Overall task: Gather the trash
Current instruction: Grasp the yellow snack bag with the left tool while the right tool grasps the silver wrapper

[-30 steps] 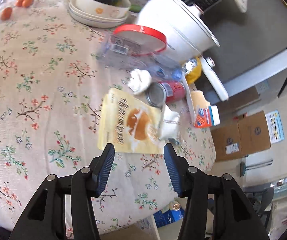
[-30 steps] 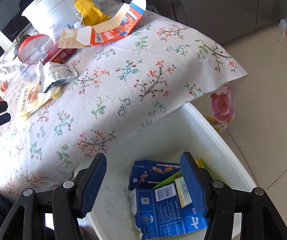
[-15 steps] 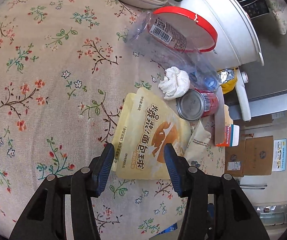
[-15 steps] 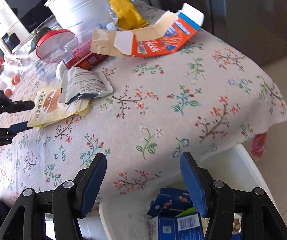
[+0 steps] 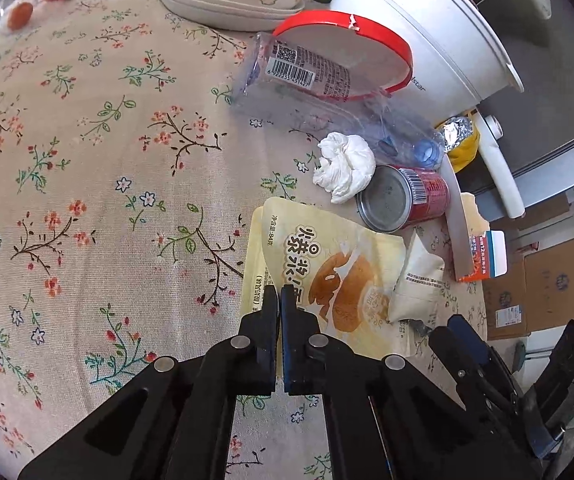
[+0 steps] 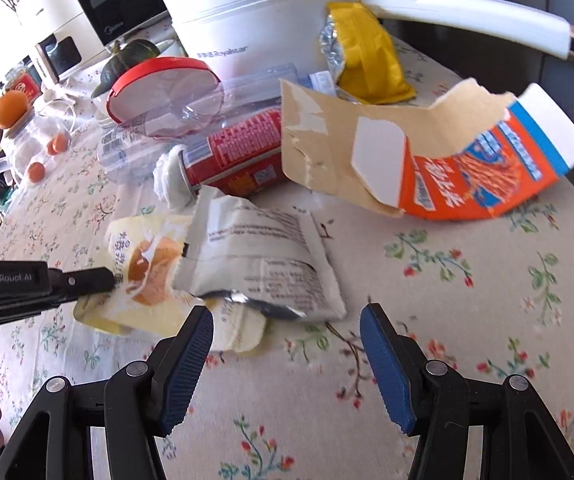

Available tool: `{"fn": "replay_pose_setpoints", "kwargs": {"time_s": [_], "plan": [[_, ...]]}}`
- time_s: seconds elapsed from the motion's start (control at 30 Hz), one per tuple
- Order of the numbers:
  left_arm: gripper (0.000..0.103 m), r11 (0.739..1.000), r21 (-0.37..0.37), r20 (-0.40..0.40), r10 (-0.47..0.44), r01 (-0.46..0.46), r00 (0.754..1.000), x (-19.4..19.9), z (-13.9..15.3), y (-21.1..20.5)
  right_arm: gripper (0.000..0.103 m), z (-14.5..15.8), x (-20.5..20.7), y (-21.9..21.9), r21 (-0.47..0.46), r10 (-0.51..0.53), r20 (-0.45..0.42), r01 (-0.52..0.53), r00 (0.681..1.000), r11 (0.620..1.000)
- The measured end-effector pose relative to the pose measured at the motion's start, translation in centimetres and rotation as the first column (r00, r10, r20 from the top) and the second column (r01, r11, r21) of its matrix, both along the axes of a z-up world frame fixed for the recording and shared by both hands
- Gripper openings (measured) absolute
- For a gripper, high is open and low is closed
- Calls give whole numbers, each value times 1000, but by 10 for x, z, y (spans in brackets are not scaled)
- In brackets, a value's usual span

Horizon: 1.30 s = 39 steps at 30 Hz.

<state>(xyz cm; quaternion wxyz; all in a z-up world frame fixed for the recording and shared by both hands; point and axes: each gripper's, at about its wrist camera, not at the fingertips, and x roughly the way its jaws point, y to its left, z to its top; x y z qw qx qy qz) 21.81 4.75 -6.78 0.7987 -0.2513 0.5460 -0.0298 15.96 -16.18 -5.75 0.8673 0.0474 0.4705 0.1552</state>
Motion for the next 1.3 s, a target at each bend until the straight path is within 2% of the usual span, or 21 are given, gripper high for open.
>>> {"fn": "replay_pose_setpoints", "kwargs": {"time_s": [0.13,0.27,0.43,0.47,0.5,0.57,0.6,0.63,0.9,1.07,1.3], "plan": [[0,999,-31,32,-26,27,999,-9,18,2,68,-4,16,13,-15,26,11,-26,1000,1000],[0,998,6,63,-59,59,996,-17,32,3,73,-5,29,19,7,43,26,-43,999,999],[0,999,17,67,-50,49,996,-20,35,17,72,-17,38,32,0,61,14,-61,998,998],[0,999,14,66,-45,44,997,-22,34,22,68,-21,39,34,4,66,6,-66,998,998],[0,999,9,67,-42,42,997,-22,34,25,57,-24,39,35,2,68,-5,-68,998,998],[0,999,9,75,-34,33,997,-24,36,30,47,-23,37,38,-5,68,10,-68,998,998],[0,1000,5,80,-31,30,996,-25,37,33,29,-22,36,39,2,74,8,-74,997,997],[0,1000,-1,85,-27,27,996,-24,38,34,22,-21,35,40,6,76,6,-76,997,997],[0,998,-58,116,-8,15,993,-34,48,47,20,-12,15,32,34,41,11,-41,999,999],[0,997,-67,127,-23,32,992,-40,50,45,20,0,4,21,46,9,14,-10,1000,999],[0,982,-163,159,-67,93,985,-52,56,36,20,11,-16,5,26,-18,-9,18,1000,999]]}}
